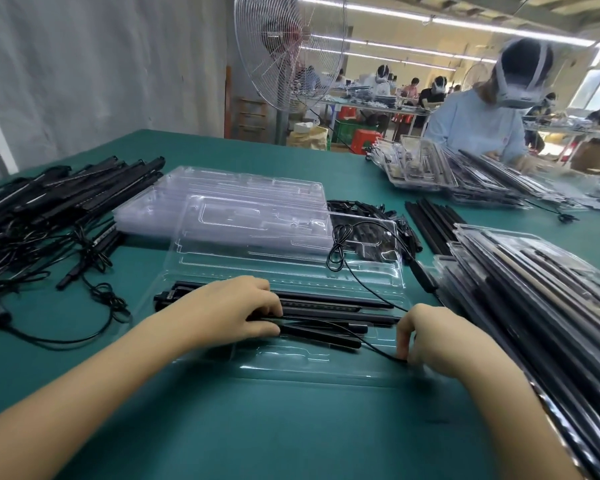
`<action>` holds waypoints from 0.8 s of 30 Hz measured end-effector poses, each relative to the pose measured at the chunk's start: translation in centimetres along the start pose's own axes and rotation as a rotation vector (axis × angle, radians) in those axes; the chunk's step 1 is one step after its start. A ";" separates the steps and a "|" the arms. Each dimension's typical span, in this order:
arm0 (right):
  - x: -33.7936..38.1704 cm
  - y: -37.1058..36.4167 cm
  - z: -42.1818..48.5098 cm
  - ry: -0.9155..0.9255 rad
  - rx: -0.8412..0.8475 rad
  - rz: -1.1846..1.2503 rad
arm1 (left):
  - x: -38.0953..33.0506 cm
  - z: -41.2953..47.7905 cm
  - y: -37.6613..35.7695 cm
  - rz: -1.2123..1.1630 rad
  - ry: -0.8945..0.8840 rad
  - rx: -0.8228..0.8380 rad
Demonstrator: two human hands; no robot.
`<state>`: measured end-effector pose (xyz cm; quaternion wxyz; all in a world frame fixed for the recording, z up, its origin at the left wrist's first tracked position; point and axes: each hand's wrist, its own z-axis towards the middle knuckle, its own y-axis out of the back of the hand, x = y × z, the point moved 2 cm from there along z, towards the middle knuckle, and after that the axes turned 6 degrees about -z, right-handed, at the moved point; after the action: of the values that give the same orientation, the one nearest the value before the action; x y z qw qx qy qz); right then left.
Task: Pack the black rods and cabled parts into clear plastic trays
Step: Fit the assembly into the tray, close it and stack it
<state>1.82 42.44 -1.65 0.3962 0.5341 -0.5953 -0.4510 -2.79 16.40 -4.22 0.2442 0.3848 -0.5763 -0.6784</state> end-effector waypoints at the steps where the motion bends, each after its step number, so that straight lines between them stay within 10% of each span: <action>1: 0.0 0.0 0.0 -0.004 -0.002 0.006 | 0.1 -0.1 -0.1 -0.010 -0.005 -0.002; 24: -1.3 1.0 -0.6 -0.009 0.060 0.085 | -1.3 0.2 -0.6 0.177 -0.092 0.006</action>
<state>2.23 43.67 -0.54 0.3962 0.5178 -0.6325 -0.4182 -2.10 17.67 -4.46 0.2754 0.3016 -0.6207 -0.6693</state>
